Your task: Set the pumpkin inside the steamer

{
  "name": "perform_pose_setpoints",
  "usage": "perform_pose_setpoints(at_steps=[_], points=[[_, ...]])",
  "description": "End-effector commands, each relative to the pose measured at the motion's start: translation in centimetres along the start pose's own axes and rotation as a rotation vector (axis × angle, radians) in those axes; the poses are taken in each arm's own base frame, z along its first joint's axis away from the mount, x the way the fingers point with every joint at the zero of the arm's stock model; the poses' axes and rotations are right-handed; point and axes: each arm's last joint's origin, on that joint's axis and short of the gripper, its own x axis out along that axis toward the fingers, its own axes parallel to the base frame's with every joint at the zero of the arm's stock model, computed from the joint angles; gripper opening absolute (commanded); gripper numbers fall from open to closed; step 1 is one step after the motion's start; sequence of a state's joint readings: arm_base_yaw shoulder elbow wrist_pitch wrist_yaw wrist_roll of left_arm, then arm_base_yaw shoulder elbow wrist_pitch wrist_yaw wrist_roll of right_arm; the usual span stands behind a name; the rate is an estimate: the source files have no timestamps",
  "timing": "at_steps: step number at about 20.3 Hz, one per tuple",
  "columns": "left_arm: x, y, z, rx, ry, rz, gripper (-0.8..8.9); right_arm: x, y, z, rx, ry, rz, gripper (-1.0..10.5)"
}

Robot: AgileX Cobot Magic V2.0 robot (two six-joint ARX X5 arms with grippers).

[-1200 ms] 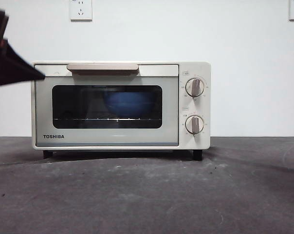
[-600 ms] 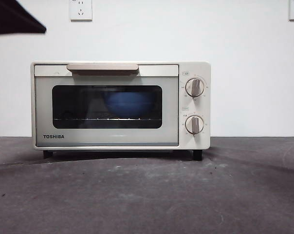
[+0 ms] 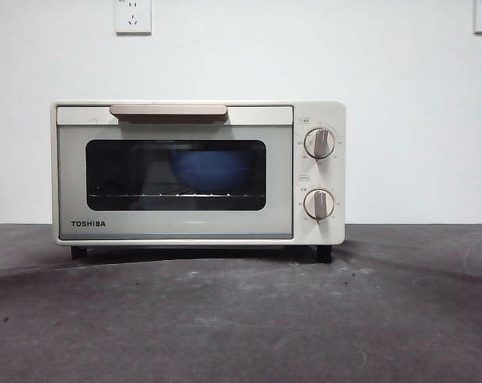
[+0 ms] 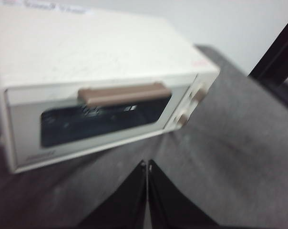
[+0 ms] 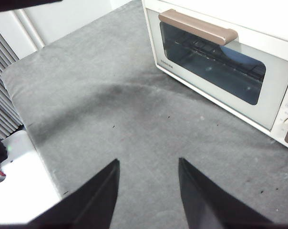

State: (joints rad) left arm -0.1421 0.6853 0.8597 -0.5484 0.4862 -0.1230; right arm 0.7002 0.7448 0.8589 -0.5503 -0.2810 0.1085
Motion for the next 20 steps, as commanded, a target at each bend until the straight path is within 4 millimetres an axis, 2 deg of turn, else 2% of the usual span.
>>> perform_pose_setpoints(at_steps=[1,8,20], points=[[-0.9,-0.6,-0.2,0.063,0.037,0.014,0.15,0.0,0.1,0.4,-0.002,-0.023,-0.016,2.0],[-2.8,-1.4,-1.8,0.093,0.108,0.012,0.15,0.0,0.0,0.5,-0.002,-0.038,-0.036,2.0],[-3.1,-1.6,-1.8,0.098,0.092,0.011,0.16,0.0,0.0,0.5,-0.001,-0.037,-0.034,2.0]])
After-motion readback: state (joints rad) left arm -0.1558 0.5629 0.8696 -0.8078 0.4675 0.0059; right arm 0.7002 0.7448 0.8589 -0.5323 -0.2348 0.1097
